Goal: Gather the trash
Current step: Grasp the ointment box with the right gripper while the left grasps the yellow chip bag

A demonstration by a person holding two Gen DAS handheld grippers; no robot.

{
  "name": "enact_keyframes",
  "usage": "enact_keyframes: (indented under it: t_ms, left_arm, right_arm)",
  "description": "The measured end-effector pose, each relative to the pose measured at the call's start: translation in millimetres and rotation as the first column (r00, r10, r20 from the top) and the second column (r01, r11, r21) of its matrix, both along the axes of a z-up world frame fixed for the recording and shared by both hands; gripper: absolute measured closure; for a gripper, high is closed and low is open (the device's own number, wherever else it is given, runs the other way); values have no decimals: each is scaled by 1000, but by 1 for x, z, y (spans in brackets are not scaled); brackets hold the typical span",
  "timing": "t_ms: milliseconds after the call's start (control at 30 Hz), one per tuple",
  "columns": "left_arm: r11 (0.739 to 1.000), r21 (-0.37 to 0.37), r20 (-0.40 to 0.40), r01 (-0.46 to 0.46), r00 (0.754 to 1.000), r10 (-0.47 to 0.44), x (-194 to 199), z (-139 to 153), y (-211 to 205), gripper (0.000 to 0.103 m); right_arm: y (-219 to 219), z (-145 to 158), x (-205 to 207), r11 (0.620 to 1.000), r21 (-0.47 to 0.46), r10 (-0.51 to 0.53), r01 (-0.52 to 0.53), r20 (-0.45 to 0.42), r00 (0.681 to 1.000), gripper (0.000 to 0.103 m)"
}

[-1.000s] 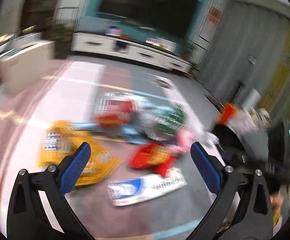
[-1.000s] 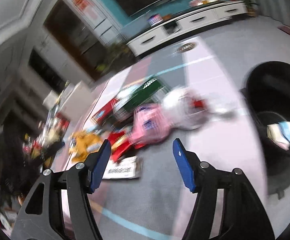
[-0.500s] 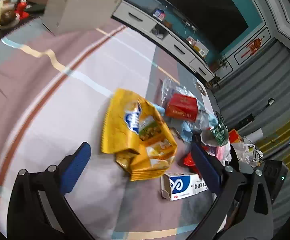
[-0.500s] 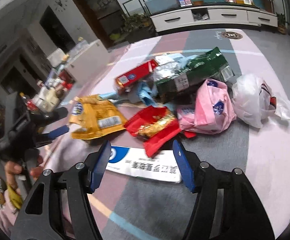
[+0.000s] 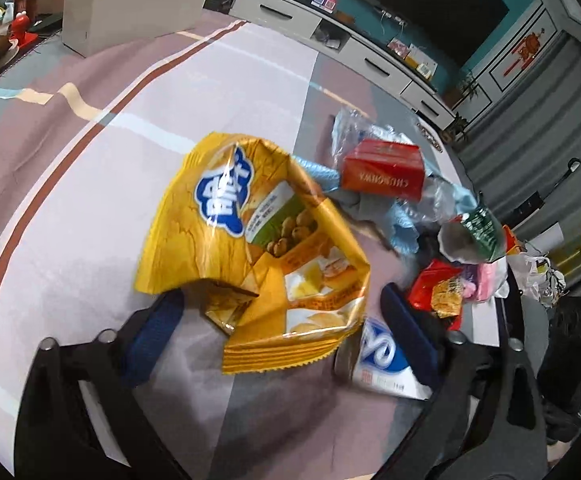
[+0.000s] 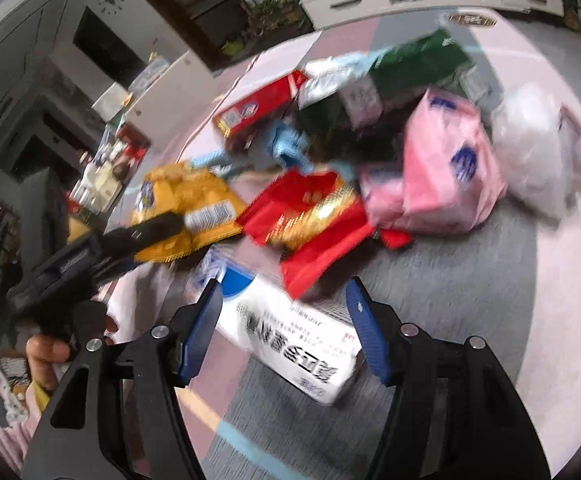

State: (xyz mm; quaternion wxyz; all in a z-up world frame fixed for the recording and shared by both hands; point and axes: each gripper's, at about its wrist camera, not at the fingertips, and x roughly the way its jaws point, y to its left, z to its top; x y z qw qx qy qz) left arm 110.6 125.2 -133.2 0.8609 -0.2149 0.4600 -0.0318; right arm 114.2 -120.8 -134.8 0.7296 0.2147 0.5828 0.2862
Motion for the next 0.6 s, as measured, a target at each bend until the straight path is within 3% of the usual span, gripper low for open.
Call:
enact_keyframes:
  t_ms: [33,100,300,500,567,600]
  left_arm:
    - [1000,16,3,3,1000,-4,0,1,-1,23]
    - [1000,10,2,12,1000,-12,-3,1,1,24]
    - [998,54,9,15,1000,-16,-9,1,-4,27]
    - [999,39,28,-12,1000,11,-15,8,-4,42]
    - [999,40,44,-19,999,18,-18,13,-3,44]
    - [999,42,52,-22,998,20,-19,15,-2,45]
  right_arm:
    - [2,1,-5,999,10,30,-30,-7,1000,40]
    - [8,6,-18,995,17,93,-93,-4,996,40]
    - [28,14,-38,981,-131,153,-145,52,987,40]
    - [62,20,-47,946,-266,229,-186,141,963,40]
    - [65,17,-44,938,-294,237,-186,149,960,46]
    - [66,18,-45,935,-303,240,-185,155,958,58]
